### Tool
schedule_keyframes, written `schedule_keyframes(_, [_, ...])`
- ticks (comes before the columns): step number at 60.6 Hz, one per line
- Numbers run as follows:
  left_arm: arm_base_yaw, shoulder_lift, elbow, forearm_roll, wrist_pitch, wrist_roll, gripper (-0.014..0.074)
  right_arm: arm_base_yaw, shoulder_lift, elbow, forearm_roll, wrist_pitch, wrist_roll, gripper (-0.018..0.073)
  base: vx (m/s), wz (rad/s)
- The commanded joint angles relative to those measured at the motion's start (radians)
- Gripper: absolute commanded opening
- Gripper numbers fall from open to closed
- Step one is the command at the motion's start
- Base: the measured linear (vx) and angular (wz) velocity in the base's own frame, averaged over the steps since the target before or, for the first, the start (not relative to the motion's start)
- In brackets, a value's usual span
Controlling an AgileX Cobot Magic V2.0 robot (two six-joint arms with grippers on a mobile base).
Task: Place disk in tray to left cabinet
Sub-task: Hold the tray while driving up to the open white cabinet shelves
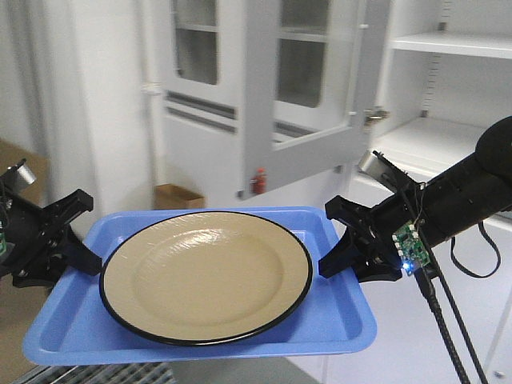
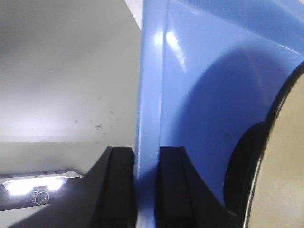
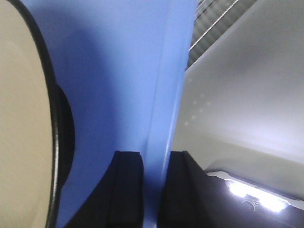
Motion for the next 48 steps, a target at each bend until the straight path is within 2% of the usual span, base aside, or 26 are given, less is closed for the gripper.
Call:
schedule_keyframes(1, [-0.019, -0.051, -0.039, -0.156, 0.015, -0.018, -0.0001, 0.015, -0.059, -0.037, 0.166, -0.002, -0.017, -0.0004, 0.17, -0.67])
schedule_keyframes(27, [-0.019, -0.051, -0.039, -0.156, 0.014, -0.018, -0.0001, 0.015, -0.059, -0.037, 0.166, -0.002, -0.017, -0.0004, 0.16, -0.60])
schedule_keyframes(48, [-0.019, -0.051, -0.039, -0.156, 0.014, -0.018, -0.0001, 0.015, -0.059, -0.037, 0.166, -0.002, -0.017, -0.0004, 0.15, -0.35])
